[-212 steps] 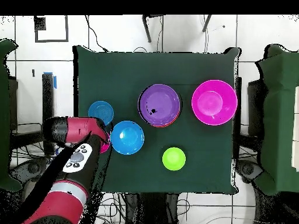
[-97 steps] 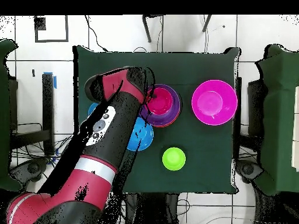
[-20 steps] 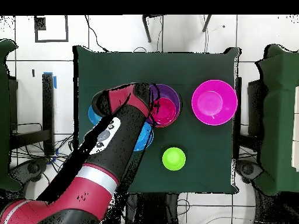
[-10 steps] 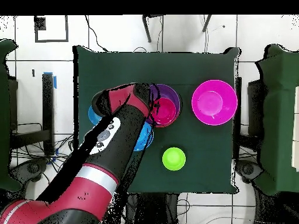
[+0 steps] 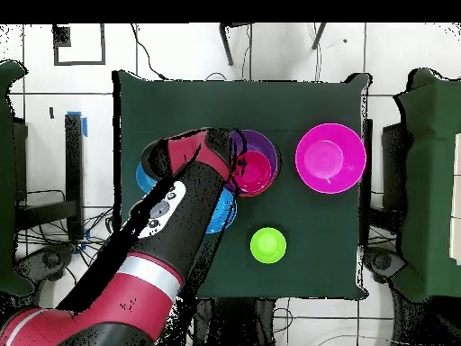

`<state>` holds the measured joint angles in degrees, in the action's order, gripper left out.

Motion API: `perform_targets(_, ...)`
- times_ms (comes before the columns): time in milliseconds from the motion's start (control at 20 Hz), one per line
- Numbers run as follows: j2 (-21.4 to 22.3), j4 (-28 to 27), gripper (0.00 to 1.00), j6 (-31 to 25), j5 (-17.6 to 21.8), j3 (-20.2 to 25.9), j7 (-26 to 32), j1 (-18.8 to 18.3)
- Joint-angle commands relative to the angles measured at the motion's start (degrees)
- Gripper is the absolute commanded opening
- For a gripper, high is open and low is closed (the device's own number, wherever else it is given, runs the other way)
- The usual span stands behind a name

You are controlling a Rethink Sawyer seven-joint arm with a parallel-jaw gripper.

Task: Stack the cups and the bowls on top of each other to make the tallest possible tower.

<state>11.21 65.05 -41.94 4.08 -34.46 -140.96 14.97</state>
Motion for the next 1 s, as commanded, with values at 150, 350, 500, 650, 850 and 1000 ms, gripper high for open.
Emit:
perform_targets(150,-1.53,-3.04,0.0,2.69,2.82,8.0,3.27,-0.06)
perform_targets(350,-1.25,-3.31,0.0,3.57,2.18,9.09,3.43,-0.5)
perform_targets(500,-1.11,-3.44,0.0,3.48,1.85,9.49,3.35,-0.56)
perform_targets(650,-1.05,-3.46,0.0,3.47,1.8,9.63,3.22,-0.51)
perform_targets(850,-1.05,-3.34,0.0,3.83,1.82,9.52,2.69,-0.45)
perform_targets(1000,-0.76,-3.17,0.0,3.66,1.61,9.87,2.87,-0.6)
